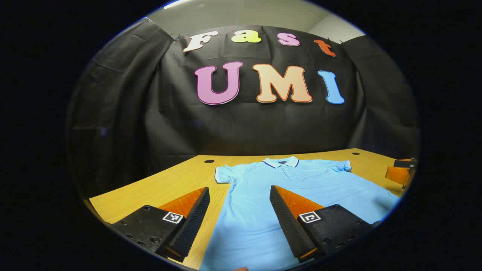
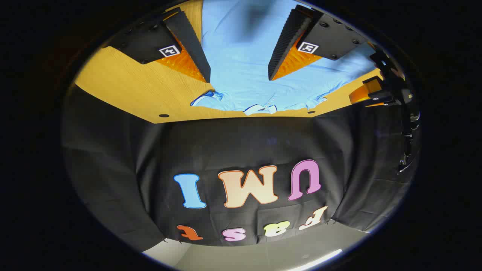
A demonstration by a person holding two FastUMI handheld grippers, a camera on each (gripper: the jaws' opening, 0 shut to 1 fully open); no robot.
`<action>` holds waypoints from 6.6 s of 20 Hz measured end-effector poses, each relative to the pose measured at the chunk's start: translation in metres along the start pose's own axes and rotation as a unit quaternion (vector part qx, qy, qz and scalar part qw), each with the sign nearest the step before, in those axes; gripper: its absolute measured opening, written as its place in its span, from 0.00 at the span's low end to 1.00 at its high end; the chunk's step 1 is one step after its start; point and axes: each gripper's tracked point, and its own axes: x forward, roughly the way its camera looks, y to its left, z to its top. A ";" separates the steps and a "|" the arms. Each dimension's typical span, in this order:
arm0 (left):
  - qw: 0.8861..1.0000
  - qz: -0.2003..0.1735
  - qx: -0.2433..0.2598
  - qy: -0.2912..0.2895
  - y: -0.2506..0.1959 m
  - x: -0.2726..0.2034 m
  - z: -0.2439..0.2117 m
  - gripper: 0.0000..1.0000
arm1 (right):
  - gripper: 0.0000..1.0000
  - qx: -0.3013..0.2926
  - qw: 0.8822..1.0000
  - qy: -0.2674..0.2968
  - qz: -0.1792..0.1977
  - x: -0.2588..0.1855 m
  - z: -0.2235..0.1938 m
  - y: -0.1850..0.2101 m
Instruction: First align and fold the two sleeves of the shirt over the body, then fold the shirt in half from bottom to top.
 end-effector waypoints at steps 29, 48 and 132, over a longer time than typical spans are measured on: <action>1.000 -0.009 -0.001 -0.003 -0.004 0.001 0.001 0.95 | 0.97 0.033 0.999 0.026 0.012 0.014 0.010 -0.006; 1.000 -0.014 0.001 0.000 -0.004 0.001 -0.001 0.95 | 0.97 -0.062 0.988 0.138 -0.015 0.202 0.048 -0.079; 0.986 -0.061 -0.105 0.114 0.008 0.048 -0.010 0.95 | 0.98 0.090 0.974 0.085 0.191 0.080 0.018 0.018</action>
